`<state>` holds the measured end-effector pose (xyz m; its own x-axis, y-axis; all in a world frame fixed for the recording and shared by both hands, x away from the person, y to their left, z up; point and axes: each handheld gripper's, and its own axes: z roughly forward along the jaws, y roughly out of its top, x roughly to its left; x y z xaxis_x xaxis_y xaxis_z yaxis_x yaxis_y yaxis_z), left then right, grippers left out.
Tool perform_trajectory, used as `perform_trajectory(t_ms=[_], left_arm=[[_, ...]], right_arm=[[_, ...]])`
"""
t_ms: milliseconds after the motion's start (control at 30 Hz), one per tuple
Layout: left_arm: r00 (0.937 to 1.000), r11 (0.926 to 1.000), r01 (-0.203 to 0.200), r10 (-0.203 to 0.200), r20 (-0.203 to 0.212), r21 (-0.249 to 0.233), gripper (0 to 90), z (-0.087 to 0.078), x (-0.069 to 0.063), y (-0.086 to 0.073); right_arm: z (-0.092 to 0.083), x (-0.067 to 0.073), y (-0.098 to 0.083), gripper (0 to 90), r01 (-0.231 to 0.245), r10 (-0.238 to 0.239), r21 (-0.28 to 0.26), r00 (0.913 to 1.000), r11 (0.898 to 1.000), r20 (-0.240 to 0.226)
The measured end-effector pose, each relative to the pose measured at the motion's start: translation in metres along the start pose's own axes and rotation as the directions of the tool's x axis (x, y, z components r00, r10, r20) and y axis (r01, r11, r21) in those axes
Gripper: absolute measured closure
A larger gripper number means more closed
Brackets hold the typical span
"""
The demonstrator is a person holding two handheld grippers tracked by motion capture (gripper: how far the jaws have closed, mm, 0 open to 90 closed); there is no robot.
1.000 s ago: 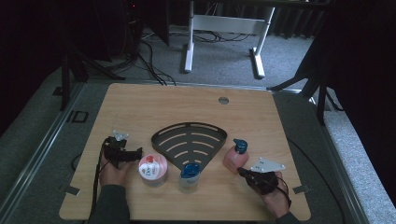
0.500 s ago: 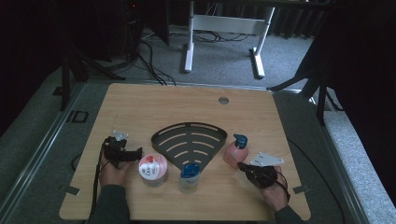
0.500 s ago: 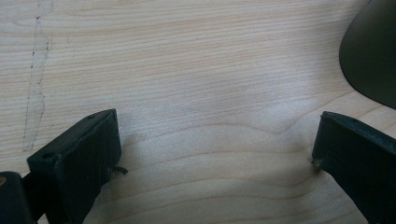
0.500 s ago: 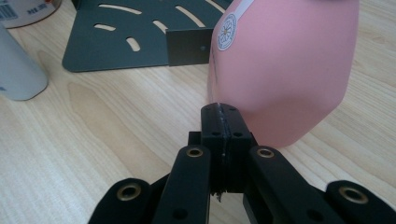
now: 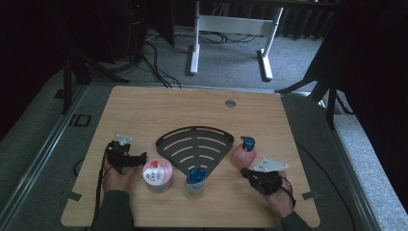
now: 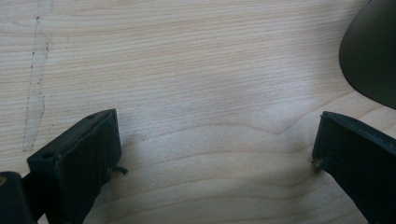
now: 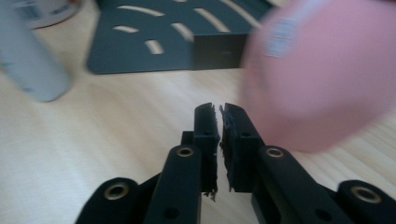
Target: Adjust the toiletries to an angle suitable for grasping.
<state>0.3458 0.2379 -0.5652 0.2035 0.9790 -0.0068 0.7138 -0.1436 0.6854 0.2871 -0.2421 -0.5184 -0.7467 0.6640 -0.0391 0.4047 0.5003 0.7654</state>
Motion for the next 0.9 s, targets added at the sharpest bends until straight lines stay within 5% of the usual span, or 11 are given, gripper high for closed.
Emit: perform_trajectory(t_ms=[233, 433, 567, 900], left_arm=[[1.0000, 1.0000, 0.000, 0.000, 0.000, 0.001, 1.2, 0.000, 0.000, 0.000], [1.0000, 1.0000, 0.000, 0.000, 0.000, 0.000, 1.2, 0.000, 0.000, 0.000], [1.0000, 1.0000, 0.000, 0.000, 0.000, 0.000, 1.2, 0.000, 0.000, 0.000], [1.0000, 1.0000, 0.000, 0.000, 0.000, 0.000, 1.2, 0.000, 0.000, 0.000]], right_arm=[[0.009, 0.027, 0.011, 70.8, 0.077, -0.076, 0.012, 0.9933, 0.997, -0.087], [0.017, 0.042, 0.022, 62.3, 0.113, -0.113, -0.012, 0.9757, 0.994, -0.188], [0.022, 0.051, 0.028, 53.6, 0.141, -0.145, -0.034, 0.9550, 0.989, -0.259], [0.026, 0.064, 0.036, 45.8, 0.159, -0.176, -0.078, 0.9237, 0.984, -0.340]])
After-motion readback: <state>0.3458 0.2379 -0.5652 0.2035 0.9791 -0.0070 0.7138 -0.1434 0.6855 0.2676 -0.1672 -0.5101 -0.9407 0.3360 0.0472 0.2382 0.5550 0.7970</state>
